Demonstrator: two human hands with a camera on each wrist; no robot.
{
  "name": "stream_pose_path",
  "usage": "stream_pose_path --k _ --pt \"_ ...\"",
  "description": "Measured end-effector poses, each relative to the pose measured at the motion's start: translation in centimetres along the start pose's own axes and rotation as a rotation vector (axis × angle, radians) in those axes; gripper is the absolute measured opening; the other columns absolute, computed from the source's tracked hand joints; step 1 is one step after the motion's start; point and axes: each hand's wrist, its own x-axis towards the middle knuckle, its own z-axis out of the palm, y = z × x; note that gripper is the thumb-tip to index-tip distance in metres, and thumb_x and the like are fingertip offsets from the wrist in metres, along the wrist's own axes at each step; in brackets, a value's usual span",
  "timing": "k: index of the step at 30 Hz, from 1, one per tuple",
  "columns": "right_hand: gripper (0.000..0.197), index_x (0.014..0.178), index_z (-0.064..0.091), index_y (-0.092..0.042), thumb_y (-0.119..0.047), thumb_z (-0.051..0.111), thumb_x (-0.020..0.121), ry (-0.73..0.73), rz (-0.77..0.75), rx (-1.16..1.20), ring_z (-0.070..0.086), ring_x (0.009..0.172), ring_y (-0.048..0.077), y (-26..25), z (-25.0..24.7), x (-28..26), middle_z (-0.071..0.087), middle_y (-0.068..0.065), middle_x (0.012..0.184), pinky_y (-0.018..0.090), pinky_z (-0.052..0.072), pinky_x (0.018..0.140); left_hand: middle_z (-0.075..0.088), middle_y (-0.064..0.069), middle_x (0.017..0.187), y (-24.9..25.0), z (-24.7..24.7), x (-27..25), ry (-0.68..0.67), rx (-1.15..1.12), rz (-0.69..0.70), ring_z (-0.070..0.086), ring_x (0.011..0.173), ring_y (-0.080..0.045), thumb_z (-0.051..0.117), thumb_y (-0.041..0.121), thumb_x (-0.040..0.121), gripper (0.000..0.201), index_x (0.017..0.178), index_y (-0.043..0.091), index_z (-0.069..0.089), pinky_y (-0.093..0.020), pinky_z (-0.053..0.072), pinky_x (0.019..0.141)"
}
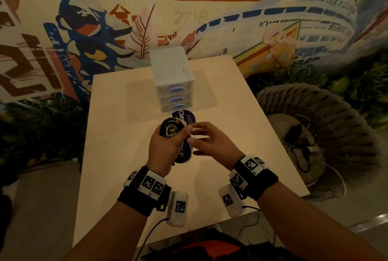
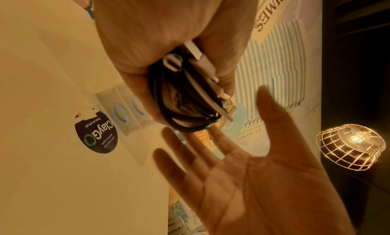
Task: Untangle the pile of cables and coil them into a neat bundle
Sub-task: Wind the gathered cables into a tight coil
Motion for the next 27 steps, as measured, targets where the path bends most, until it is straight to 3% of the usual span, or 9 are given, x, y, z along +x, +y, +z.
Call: stream_pose_path --k 2,5,7,11,14,16,19,23,27 --pt "0.091 0.149 0.033 -0.042 -0.034 0.088 0.077 -0.066 0.05 -0.006 0.066 0.118 0.016 0.1 0.6 0.1 0.053 -0.002 0.143 0.041 0.059 0.092 0.077 -0.005 0.105 0.3 0.0 0.0 -0.031 -0.028 -0.021 0.074 0.099 -0.023 0.091 0.037 0.071 0.052 0.114 0.015 0.07 -0.049 0.06 0.09" --pt "0.114 0.156 0.016 -0.042 -0.021 0.092 0.073 -0.138 -0.018 -0.023 0.058 0.13 0.015 0.5 2.2 0.5 0.048 -0.001 0.149 0.045 0.053 0.104 0.076 -0.006 0.109 0.4 0.6 -0.5 -0.105 -0.078 -0.057 0.074 0.102 -0.025 0.088 0.031 0.076 0.046 0.116 0.016 0.07 -0.05 0.059 0.091" --pt "0.105 0.155 0.021 -0.035 -0.008 0.087 0.078 -0.156 -0.005 0.042 0.059 0.129 0.02 0.1 2.9 0.7 0.052 0.001 0.145 0.05 0.054 0.101 0.077 -0.006 0.106 0.5 0.8 -0.8 -0.103 -0.093 -0.09 0.074 0.101 -0.025 0.085 0.03 0.078 0.037 0.111 0.018 0.073 -0.048 0.06 0.09" --pt "0.068 0.134 0.048 -0.031 0.01 0.072 0.086 -0.268 0.063 0.154 0.07 0.104 0.03 -0.7 2.6 0.4 0.069 0.01 0.117 0.049 0.059 0.088 0.078 -0.006 0.102 0.3 0.1 -0.8 -0.093 -0.046 -0.133 0.074 0.099 -0.025 0.086 0.033 0.077 0.038 0.11 0.017 0.074 -0.043 0.061 0.084" --pt "0.054 0.135 0.047 -0.014 0.011 0.064 0.091 -0.284 0.048 0.075 0.07 0.09 0.037 -0.4 2.4 0.5 0.069 0.028 0.106 0.051 0.06 0.084 0.079 -0.002 0.096 0.1 -0.2 -0.6 -0.095 0.018 -0.165 0.075 0.093 -0.022 0.088 0.038 0.073 0.036 0.102 0.021 0.077 -0.046 0.062 0.084" --pt "0.049 0.135 0.045 -0.006 0.011 0.06 0.091 -0.252 0.033 0.014 0.07 0.086 0.039 0.0 2.6 0.6 0.068 0.032 0.103 0.049 0.061 0.08 0.079 -0.001 0.092 0.2 -0.3 -0.6 -0.086 0.055 -0.185 0.075 0.09 -0.021 0.088 0.042 0.071 0.036 0.098 0.021 0.078 -0.044 0.062 0.083" --pt "0.055 0.139 0.043 -0.007 0.008 0.06 0.09 -0.22 0.014 -0.029 0.072 0.085 0.037 0.5 3.0 0.6 0.07 0.024 0.102 0.05 0.06 0.08 0.079 -0.004 0.092 0.3 -0.5 -0.6 -0.101 0.067 -0.231 0.076 0.089 -0.024 0.088 0.046 0.067 0.044 0.099 0.018 0.077 -0.042 0.062 0.079" --pt "0.072 0.147 0.036 -0.02 -0.009 0.069 0.084 -0.197 -0.001 -0.128 0.074 0.093 0.035 0.5 3.6 0.7 0.071 0.016 0.113 0.057 0.059 0.088 0.078 -0.012 0.096 0.5 -0.4 -1.2 -0.121 -0.039 -0.327 0.075 0.084 -0.028 0.087 0.035 0.075 0.042 0.106 0.009 0.075 -0.035 0.058 0.06" --pt "0.079 0.148 0.032 -0.025 -0.003 0.073 0.085 -0.204 -0.032 -0.137 0.073 0.098 0.032 0.3 3.8 0.7 0.068 0.015 0.118 0.053 0.06 0.087 0.077 -0.015 0.103 0.5 -0.7 -1.5 -0.096 -0.116 -0.264 0.075 0.096 -0.033 0.084 0.027 0.08 0.037 0.11 0.009 0.074 -0.044 0.061 0.074"
